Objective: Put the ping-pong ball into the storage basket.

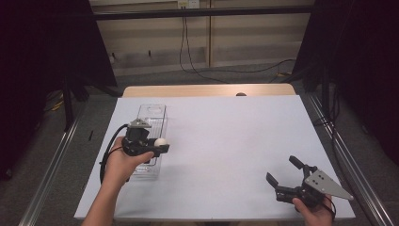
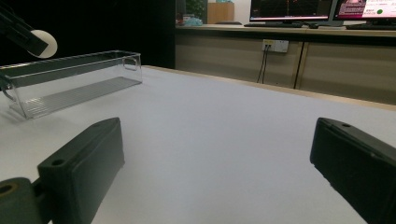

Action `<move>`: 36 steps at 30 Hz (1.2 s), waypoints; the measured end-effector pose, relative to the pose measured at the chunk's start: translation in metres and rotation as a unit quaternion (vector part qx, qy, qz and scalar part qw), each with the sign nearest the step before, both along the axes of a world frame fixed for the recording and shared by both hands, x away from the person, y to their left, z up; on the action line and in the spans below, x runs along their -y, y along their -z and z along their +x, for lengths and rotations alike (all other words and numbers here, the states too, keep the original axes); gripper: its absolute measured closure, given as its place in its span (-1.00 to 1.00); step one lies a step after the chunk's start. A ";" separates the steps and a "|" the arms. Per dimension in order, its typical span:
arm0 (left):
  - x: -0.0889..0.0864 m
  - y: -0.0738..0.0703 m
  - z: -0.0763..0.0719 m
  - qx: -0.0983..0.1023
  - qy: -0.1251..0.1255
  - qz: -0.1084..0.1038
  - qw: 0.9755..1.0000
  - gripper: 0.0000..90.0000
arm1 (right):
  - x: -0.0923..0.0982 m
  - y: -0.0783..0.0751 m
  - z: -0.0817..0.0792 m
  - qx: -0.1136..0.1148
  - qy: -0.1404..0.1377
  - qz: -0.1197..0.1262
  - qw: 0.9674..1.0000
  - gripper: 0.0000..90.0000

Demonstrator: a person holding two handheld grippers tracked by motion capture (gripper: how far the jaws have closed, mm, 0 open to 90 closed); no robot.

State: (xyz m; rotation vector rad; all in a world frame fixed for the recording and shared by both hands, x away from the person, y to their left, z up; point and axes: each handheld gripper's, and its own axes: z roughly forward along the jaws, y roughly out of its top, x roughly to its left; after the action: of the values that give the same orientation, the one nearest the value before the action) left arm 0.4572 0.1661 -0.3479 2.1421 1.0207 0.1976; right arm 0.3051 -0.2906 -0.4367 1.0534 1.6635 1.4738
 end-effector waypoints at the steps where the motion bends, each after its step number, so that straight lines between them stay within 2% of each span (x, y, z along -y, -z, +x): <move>1: 0.000 0.000 0.000 0.000 -0.007 -0.006 1.000 0.14 | 0.000 0.000 0.000 0.000 -0.001 -0.001 1.000 -0.95; 2: -0.002 0.000 0.001 -0.001 0.001 -0.001 1.000 0.14 | 0.000 0.000 0.000 0.000 -0.001 0.000 1.000 -0.95; 3: -0.002 0.000 0.001 0.000 -0.003 0.001 1.000 0.14 | 0.000 0.000 0.000 0.000 -0.001 -0.001 1.000 -0.95; 4: -0.001 0.001 0.001 0.001 -0.009 -0.007 1.000 0.14 | 0.000 0.000 0.000 0.001 0.000 -0.001 1.000 -0.95; 8: -0.004 0.001 0.002 0.004 -0.015 -0.007 1.000 0.14 | 0.000 0.000 0.000 0.001 0.000 -0.001 1.000 -0.95; 10: -0.005 -0.001 0.003 0.002 -0.014 -0.001 1.000 0.14 | 0.000 0.000 0.000 0.001 -0.002 -0.002 1.000 -0.95; 15: -0.005 0.000 0.004 0.009 -0.026 -0.007 1.000 0.14 | 0.000 0.000 0.000 0.000 0.000 -0.001 1.000 -0.95; 16: -0.008 -0.002 0.005 0.004 -0.013 0.000 1.000 0.14 | 0.000 0.000 0.000 0.001 0.000 -0.001 1.000 -0.95; 23: -0.009 -0.001 0.008 0.009 -0.024 0.001 1.000 0.14 | 0.000 0.000 0.000 0.000 -0.001 -0.001 1.000 -0.95; 24: -0.011 -0.002 0.009 -0.001 -0.015 0.004 1.000 0.14 | 0.000 0.000 0.000 0.001 0.000 0.000 1.000 -0.95; 25: -0.009 -0.001 0.008 0.009 -0.025 0.000 1.000 0.14 | 0.000 0.000 0.000 0.000 -0.001 0.000 1.000 -0.95; 27: -0.010 -0.002 0.009 0.008 -0.025 0.006 1.000 0.14 | 0.000 0.000 0.000 0.000 -0.001 -0.001 1.000 -0.95; 28: -0.010 -0.001 0.009 0.010 -0.027 -0.002 1.000 0.14 | 0.000 0.000 0.000 0.001 0.000 -0.001 1.000 -0.95; 30: -0.011 -0.002 0.010 0.005 -0.023 0.007 1.000 0.14 | 0.000 0.000 0.000 0.001 -0.002 -0.001 1.000 -0.95; 31: -0.011 -0.002 0.010 0.004 -0.020 0.004 1.000 0.14 | 0.000 0.000 0.000 0.001 -0.002 -0.001 1.000 -0.95; 32: -0.011 -0.001 0.011 0.011 -0.026 0.001 1.000 0.14 | 0.000 0.000 0.000 0.000 -0.002 -0.001 1.000 -0.95; 35: -0.012 -0.001 0.012 0.009 -0.024 0.001 1.000 0.14 | 0.000 0.000 0.000 0.001 -0.001 -0.001 1.000 -0.95; 36: -0.012 -0.002 0.012 0.004 -0.024 0.007 1.000 0.14 | 0.000 0.000 0.000 0.001 -0.001 -0.001 1.000 -0.95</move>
State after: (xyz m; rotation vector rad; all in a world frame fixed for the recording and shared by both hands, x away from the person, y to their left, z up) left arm 0.4693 0.1782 -0.3455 2.1292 1.0695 0.2372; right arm 0.3055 -0.2906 -0.4368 1.0501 1.6646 1.4744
